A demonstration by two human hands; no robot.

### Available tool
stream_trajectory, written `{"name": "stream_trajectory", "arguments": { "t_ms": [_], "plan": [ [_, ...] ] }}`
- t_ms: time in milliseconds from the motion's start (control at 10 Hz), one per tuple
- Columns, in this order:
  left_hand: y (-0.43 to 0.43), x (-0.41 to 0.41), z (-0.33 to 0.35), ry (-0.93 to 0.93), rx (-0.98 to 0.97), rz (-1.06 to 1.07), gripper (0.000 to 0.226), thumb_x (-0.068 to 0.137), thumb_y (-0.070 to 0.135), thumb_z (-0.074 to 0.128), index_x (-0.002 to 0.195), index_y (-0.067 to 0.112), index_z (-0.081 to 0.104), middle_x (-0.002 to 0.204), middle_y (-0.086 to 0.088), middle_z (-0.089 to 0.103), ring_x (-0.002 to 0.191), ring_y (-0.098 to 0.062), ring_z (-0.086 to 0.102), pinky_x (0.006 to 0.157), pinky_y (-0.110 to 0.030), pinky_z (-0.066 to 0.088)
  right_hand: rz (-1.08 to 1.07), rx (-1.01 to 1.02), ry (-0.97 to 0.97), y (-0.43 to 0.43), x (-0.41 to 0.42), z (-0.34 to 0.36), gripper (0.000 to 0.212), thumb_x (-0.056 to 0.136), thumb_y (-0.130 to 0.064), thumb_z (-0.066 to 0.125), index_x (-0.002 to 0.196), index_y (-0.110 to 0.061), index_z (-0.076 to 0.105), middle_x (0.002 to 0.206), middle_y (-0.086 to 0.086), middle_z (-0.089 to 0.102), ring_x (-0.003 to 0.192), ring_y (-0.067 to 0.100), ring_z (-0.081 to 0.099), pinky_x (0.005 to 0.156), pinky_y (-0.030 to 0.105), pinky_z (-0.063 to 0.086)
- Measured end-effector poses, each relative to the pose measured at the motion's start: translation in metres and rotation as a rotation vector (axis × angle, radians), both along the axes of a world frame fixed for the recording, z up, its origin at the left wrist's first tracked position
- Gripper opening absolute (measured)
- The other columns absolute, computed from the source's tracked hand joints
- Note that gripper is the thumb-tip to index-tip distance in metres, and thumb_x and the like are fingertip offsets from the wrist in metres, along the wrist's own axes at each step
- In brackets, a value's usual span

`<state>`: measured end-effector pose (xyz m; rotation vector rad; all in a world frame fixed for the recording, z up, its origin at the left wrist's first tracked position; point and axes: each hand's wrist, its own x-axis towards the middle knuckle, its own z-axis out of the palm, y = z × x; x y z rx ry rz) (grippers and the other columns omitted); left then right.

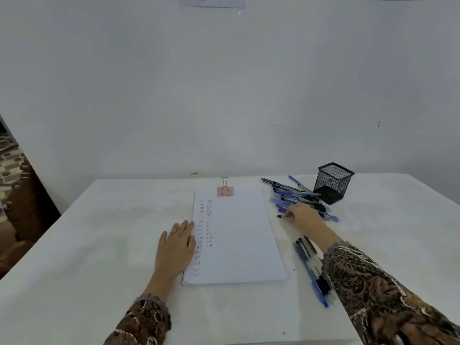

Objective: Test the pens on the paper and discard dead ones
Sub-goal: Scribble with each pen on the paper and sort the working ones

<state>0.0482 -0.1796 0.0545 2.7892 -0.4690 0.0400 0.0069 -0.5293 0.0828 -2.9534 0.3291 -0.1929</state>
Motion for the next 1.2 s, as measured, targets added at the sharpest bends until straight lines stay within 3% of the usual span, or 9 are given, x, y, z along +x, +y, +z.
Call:
{"name": "stream_trajectory", "arguments": {
  "t_ms": [200, 300, 500, 700, 800, 900, 1000, 1100, 1200],
  "plan": [
    [0.0, 0.0, -0.001, -0.001, -0.002, 0.001, 0.049, 0.1, 0.031, 0.018, 0.148, 0.026, 0.013, 0.156, 0.008, 0.012, 0.144, -0.012, 0.006, 0.117, -0.037, 0.004, -0.023, 1.25, -0.508, 0.034, -0.013, 0.057, 0.018, 0.1, -0.025, 0.035, 0.092, -0.019, 0.05, 0.063, 0.001, 0.043, 0.049, 0.01, 0.036, 0.052, 0.027, 0.028],
    [0.0, 0.0, 0.0, 0.002, -0.009, -0.002, 0.049, 0.1, 0.031, 0.019, 0.148, 0.025, 0.014, 0.156, 0.007, 0.012, 0.144, -0.013, 0.006, 0.117, -0.038, 0.004, -0.063, 1.966, -0.596, 0.057, -0.017, 0.079, 0.052, 0.088, -0.063, 0.035, 0.063, -0.019, 0.048, 0.05, -0.005, 0.03, 0.042, 0.013, 0.027, 0.051, 0.025, 0.023],
    [0.0, -0.001, 0.0, 0.01, -0.014, -0.005, 0.049, 0.1, 0.03, 0.019, 0.148, 0.025, 0.014, 0.156, 0.007, 0.012, 0.144, -0.013, 0.006, 0.117, -0.038, 0.004, -0.177, 2.509, -0.684, 0.138, -0.02, 0.042, 0.037, 0.07, -0.053, 0.046, 0.054, -0.019, 0.045, 0.044, -0.004, 0.022, 0.04, 0.015, 0.021, 0.054, 0.025, 0.017],
    [0.001, -0.001, 0.001, 0.017, -0.006, -0.012, 0.049, 0.1, 0.031, 0.017, 0.148, 0.026, 0.012, 0.156, 0.007, 0.01, 0.144, -0.012, 0.005, 0.117, -0.037, 0.002, -0.211, 2.731, -0.7, 0.178, -0.016, 0.012, 0.038, 0.07, -0.051, 0.051, 0.064, -0.013, 0.056, 0.043, -0.003, 0.026, 0.034, 0.013, 0.022, 0.04, 0.02, 0.021],
    [0.001, -0.001, 0.001, 0.015, -0.006, -0.015, 0.049, 0.1, 0.032, 0.018, 0.148, 0.025, 0.012, 0.156, 0.007, 0.01, 0.144, -0.013, 0.005, 0.117, -0.037, 0.003, -0.119, 2.711, -0.609, 0.182, -0.007, 0.009, 0.057, 0.06, -0.064, 0.062, 0.081, -0.01, 0.066, 0.053, 0.0, 0.051, 0.029, 0.008, 0.026, 0.031, 0.017, 0.023],
    [0.001, -0.001, 0.001, 0.017, -0.013, -0.015, 0.048, 0.1, 0.031, 0.019, 0.148, 0.025, 0.013, 0.156, 0.007, 0.011, 0.144, -0.013, 0.005, 0.117, -0.038, 0.003, -0.103, 2.566, -0.435, 0.187, 0.003, 0.006, 0.036, 0.086, -0.04, 0.057, 0.094, -0.005, 0.063, 0.073, 0.01, 0.066, 0.04, 0.009, 0.055, 0.038, 0.018, 0.046],
    [0.001, 0.0, 0.001, 0.016, -0.011, -0.014, 0.048, 0.1, 0.031, 0.018, 0.148, 0.025, 0.013, 0.156, 0.007, 0.01, 0.144, -0.013, 0.005, 0.117, -0.038, 0.003, -0.153, 2.365, -0.316, 0.188, 0.009, 0.0, 0.068, 0.094, -0.059, 0.021, 0.097, -0.006, 0.064, 0.084, 0.013, 0.067, 0.062, 0.021, 0.062, 0.058, 0.029, 0.053],
    [0.001, -0.001, 0.002, 0.026, -0.014, -0.013, 0.049, 0.1, 0.031, 0.018, 0.148, 0.025, 0.012, 0.156, 0.008, 0.009, 0.144, -0.012, 0.004, 0.117, -0.037, 0.002, -0.137, 2.231, -0.269, 0.192, 0.008, 0.0, 0.067, 0.093, -0.057, 0.026, 0.084, -0.003, 0.064, 0.076, 0.015, 0.069, 0.055, 0.02, 0.066, 0.053, 0.025, 0.056],
    [0.0, 0.0, 0.002, 0.027, -0.011, -0.014, 0.049, 0.1, 0.031, 0.018, 0.148, 0.026, 0.011, 0.156, 0.008, 0.009, 0.144, -0.012, 0.003, 0.116, -0.037, 0.001, -0.059, 2.05, -0.267, 0.2, 0.006, 0.002, 0.018, 0.091, -0.004, 0.055, 0.073, -0.002, 0.056, 0.072, 0.015, 0.065, 0.059, 0.02, 0.068, 0.055, 0.021, 0.055]
  ]
}}
